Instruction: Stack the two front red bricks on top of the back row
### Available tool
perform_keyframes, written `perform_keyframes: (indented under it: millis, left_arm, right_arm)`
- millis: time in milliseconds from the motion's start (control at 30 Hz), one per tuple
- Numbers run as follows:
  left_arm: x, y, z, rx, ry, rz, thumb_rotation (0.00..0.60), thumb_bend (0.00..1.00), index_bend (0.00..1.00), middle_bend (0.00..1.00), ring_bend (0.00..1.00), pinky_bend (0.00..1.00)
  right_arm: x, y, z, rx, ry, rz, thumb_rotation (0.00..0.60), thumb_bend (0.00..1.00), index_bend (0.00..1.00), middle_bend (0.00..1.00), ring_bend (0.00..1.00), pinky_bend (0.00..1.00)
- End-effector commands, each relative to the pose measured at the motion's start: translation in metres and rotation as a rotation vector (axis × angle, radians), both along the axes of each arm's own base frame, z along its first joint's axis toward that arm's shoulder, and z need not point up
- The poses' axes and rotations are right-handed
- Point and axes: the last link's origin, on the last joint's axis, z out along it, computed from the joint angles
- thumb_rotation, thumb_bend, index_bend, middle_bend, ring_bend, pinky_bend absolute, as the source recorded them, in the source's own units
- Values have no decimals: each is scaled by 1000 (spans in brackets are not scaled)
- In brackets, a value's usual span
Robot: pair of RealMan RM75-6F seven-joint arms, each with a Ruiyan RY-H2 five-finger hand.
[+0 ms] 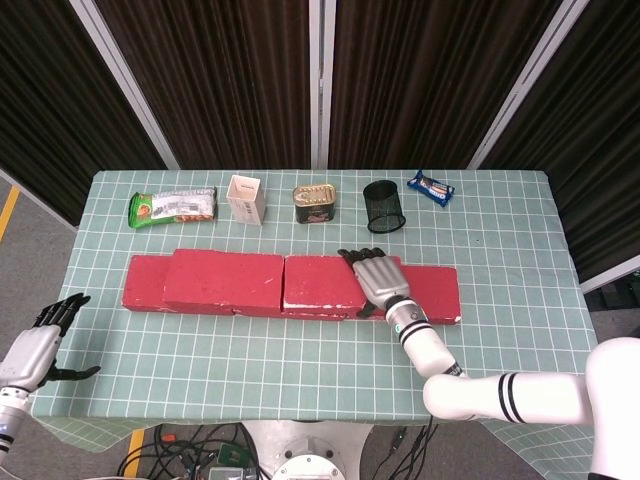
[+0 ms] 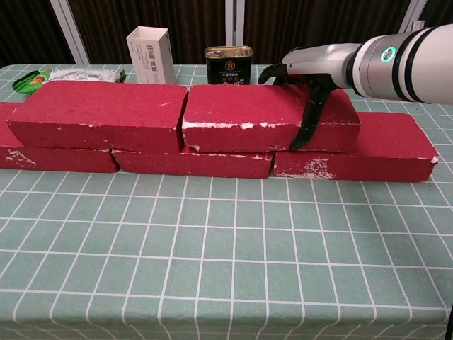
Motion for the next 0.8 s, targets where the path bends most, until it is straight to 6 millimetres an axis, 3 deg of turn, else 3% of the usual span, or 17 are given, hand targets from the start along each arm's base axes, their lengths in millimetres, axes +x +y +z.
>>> perform_keyframes:
  millis: [33,800]
  left_arm:
    - [-1,0,0,-3,-1,2,600,1,0,0,0,0]
    - [-3,-1,-1,-12,-12,6,600,1,0,0,0,0]
  right_arm:
    - [0,0,-1,1,8,-6,600,3,3,118,80,90]
    - [2,3,-5,-6,4,-22,600,3,0,104,63,79]
